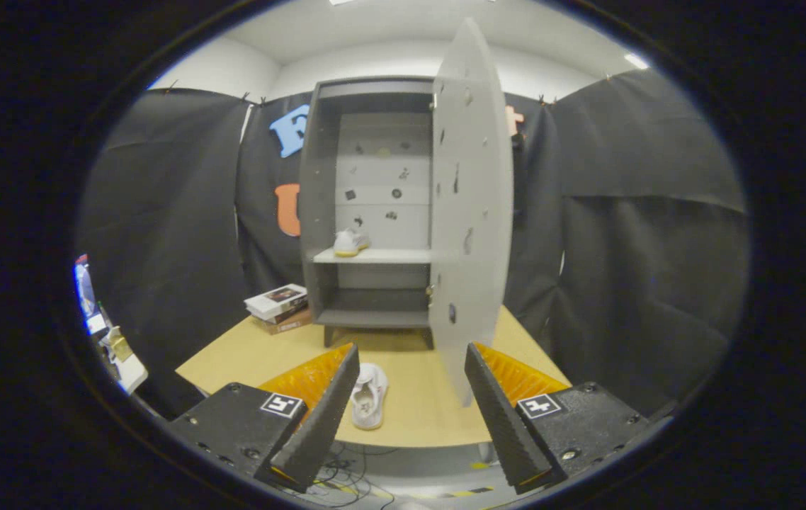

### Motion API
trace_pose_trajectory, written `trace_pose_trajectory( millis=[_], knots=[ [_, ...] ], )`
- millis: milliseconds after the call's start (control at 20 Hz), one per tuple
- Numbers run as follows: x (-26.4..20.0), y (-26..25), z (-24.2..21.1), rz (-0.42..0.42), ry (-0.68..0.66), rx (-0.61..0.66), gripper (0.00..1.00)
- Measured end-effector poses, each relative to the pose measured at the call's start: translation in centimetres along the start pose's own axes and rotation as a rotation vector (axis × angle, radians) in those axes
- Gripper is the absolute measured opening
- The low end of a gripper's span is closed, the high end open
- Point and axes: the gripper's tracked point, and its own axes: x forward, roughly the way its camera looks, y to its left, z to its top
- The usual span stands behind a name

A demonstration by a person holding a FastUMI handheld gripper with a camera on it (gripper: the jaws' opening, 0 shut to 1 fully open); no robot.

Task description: Open the shoe cabinet door, grab the shoes and put them into the shoe cabinet, then close the shoe cabinet door.

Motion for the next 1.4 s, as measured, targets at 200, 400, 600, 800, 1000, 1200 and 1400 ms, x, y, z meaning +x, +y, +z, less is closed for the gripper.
trace_pose_trajectory(
  millis=[200, 400, 600, 800, 1000, 1200, 1400],
  knots=[
    [4.5, 5.4, -6.7, 0.068, 0.072, -0.034, 0.95],
    [9.5, 8.5, -12.4, 0.119, 0.139, -0.048, 0.95],
    [15.9, 10.1, -16.7, 0.130, 0.212, -0.041, 0.95],
    [22.1, 10.1, -19.3, 0.119, 0.264, -0.045, 0.95],
    [26.4, 10.4, -21.9, 0.115, 0.344, -0.025, 0.95],
    [29.8, 10.8, -22.2, 0.109, 0.351, -0.028, 0.95],
    [32.4, 11.0, -22.3, 0.094, 0.371, -0.032, 0.95]
  ],
)
